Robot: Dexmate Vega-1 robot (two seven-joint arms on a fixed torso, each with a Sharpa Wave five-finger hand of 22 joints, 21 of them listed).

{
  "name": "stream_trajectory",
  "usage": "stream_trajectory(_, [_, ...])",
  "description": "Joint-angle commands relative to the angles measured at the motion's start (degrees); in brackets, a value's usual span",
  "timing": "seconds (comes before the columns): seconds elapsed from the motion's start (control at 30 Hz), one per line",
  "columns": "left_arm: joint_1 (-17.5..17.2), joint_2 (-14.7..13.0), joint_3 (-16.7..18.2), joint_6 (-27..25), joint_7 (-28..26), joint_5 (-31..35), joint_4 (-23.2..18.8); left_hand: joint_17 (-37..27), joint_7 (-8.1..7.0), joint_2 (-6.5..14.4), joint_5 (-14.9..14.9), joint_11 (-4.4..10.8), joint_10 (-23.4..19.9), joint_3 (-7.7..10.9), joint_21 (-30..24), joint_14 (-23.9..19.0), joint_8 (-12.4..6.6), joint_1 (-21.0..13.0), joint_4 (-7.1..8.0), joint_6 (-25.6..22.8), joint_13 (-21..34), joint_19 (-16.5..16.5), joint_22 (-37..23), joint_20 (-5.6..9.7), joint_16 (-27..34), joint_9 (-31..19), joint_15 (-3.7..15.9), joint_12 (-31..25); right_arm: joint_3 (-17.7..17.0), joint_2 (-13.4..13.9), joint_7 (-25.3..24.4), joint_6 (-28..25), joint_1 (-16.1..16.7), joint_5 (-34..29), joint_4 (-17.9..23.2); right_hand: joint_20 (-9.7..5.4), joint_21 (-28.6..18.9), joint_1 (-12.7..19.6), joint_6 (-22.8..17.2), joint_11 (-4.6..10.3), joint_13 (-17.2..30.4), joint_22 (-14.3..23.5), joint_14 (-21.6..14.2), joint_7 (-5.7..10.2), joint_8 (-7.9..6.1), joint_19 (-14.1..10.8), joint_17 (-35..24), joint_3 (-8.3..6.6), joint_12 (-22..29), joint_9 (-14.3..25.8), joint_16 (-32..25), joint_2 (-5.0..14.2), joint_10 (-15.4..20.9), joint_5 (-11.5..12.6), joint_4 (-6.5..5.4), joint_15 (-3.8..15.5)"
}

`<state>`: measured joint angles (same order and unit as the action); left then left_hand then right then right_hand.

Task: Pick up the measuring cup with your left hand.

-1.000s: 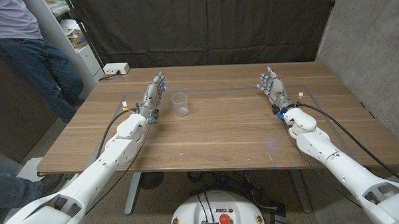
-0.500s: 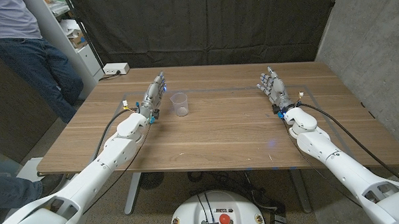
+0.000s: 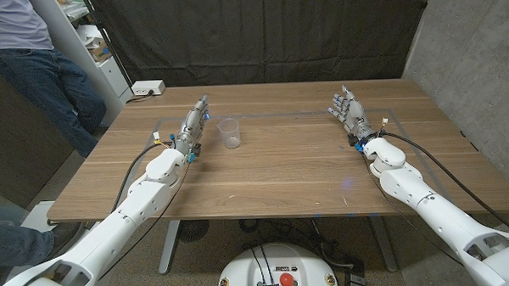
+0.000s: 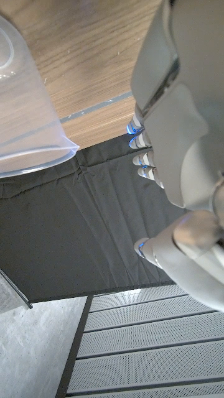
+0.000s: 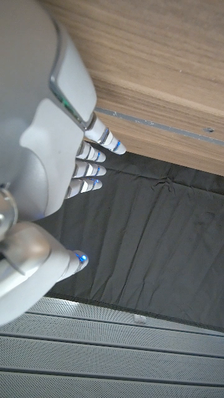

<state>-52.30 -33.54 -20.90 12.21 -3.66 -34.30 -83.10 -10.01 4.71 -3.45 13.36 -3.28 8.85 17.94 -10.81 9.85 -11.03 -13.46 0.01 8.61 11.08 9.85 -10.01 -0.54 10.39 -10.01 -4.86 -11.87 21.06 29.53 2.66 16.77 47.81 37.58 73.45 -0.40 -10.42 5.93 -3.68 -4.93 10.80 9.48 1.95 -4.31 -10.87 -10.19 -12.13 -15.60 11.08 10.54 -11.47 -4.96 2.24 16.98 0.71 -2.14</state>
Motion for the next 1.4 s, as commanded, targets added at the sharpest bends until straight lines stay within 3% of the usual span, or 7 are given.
stream_trajectory(0.03, [-2.19, -1.12, 0.75, 0.98, -0.95, 0.51, -2.08, -0.28, 0.03, -0.04, 0.35, 0.02, 0.49, 0.25, -0.18, 0.87, 0.15, -0.76, -0.39, 0.26, 0.08, 1.43, -0.26, -0.67, 0.3, -0.2, -0.28, -0.16, -0.04, 0.43, -0.77, -0.4, 0.89, -0.31, 1.51, 0.19, -0.47, 0.72, -0.19, -0.24, 0.2, 0.27, -0.06, 0.1, -0.48, -0.14, -0.06, -0.42, 0.39, 0.2, -0.25, 0.25, 0.34, 0.52, 0.21, -0.41])
stream_trajectory(1.4, [-7.34, -4.54, 1.57, 1.13, -5.64, 6.14, -8.2, -0.28, 0.58, -0.31, 0.34, -0.37, 0.57, 0.38, -0.1, 1.11, 0.29, -2.73, -1.95, 1.0, 0.22, 2.08, -0.24, -1.82, 0.21, -0.28, -0.83, -0.24, 0.21, 0.52, -1.49, -0.15, 1.94, -0.8, 3.6, 0.35, -0.5, 0.96, -0.34, -0.11, 0.21, 0.27, -0.38, 0.35, -0.47, -0.2, 0.07, -0.21, 0.41, 0.21, -0.32, 0.33, 0.61, 1.32, 0.45, -0.47])
